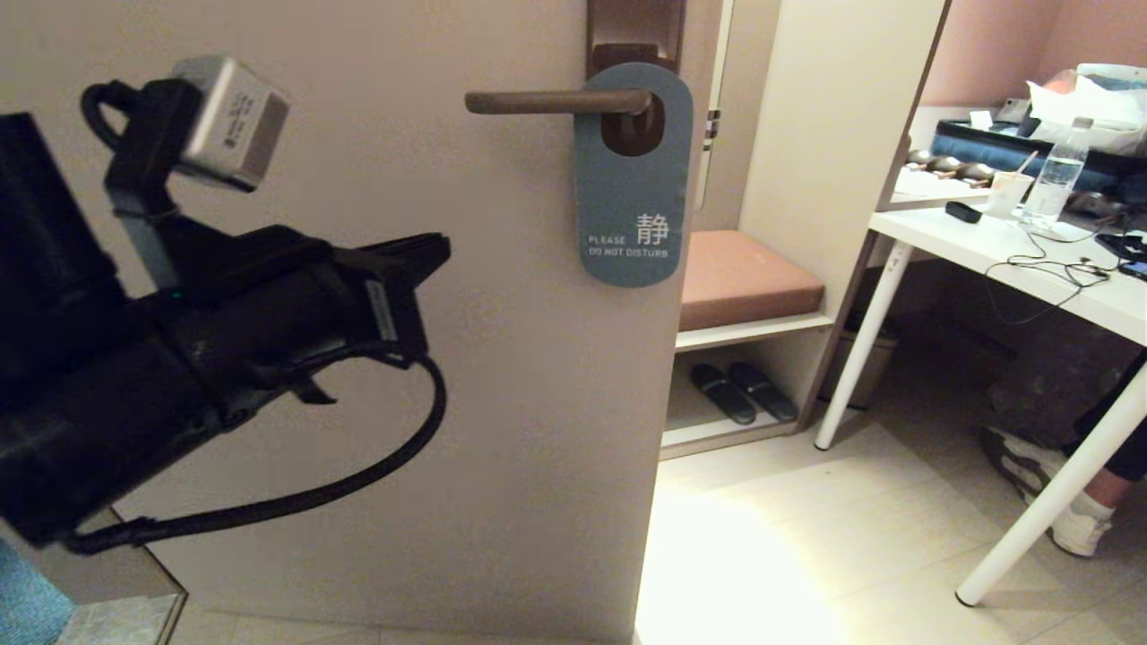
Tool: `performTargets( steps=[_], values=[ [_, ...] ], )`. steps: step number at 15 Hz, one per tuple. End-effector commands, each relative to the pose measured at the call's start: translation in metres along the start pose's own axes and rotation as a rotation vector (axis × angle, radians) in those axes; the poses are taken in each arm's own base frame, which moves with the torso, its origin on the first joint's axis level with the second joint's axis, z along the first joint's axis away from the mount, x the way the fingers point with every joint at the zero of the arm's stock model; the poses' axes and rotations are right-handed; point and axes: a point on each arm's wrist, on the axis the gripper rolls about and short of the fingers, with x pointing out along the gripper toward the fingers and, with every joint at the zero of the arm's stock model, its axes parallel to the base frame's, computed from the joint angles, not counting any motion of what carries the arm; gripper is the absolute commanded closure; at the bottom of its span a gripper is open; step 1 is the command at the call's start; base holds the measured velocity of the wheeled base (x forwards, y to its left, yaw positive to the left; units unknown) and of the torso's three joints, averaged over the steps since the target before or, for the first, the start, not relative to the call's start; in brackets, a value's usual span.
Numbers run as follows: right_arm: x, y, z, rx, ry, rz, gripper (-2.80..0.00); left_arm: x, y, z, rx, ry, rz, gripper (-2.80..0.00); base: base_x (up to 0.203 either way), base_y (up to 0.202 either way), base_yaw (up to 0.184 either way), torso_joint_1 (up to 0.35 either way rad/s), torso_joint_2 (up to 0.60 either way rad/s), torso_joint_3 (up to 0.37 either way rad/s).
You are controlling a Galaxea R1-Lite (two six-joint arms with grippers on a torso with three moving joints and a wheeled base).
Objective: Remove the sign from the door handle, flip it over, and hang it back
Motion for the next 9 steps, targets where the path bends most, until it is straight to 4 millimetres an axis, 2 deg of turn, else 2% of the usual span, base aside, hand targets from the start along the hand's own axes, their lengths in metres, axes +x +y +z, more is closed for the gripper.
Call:
performTargets(
  steps=[1, 5, 7, 9],
  values=[
    [0.0, 0.0, 0.0, 0.001, 0.0, 0.001, 0.0, -0.039, 0.018, -0.001, -0.023, -0.036, 0.043, 0.0, 0.0, 0.0, 0.0, 0.0, 0.0, 0.0],
    [0.0, 0.0, 0.0, 0.001, 0.0, 0.001, 0.0, -0.097, 0.051, -0.058, -0.052, 0.054, 0.205, 0.0, 0.0, 0.0, 0.0, 0.0, 0.0, 0.0],
    [0.0, 0.0, 0.0, 0.001, 0.0, 0.001, 0.0, -0.128, 0.06, -0.091, -0.055, 0.096, 0.286, 0.0, 0.0, 0.0, 0.0, 0.0, 0.0, 0.0],
    [0.0, 0.0, 0.0, 0.001, 0.0, 0.001, 0.0, -0.148, 0.067, -0.12, -0.05, 0.148, 0.374, 0.0, 0.0, 0.0, 0.0, 0.0, 0.0, 0.0]
  ],
)
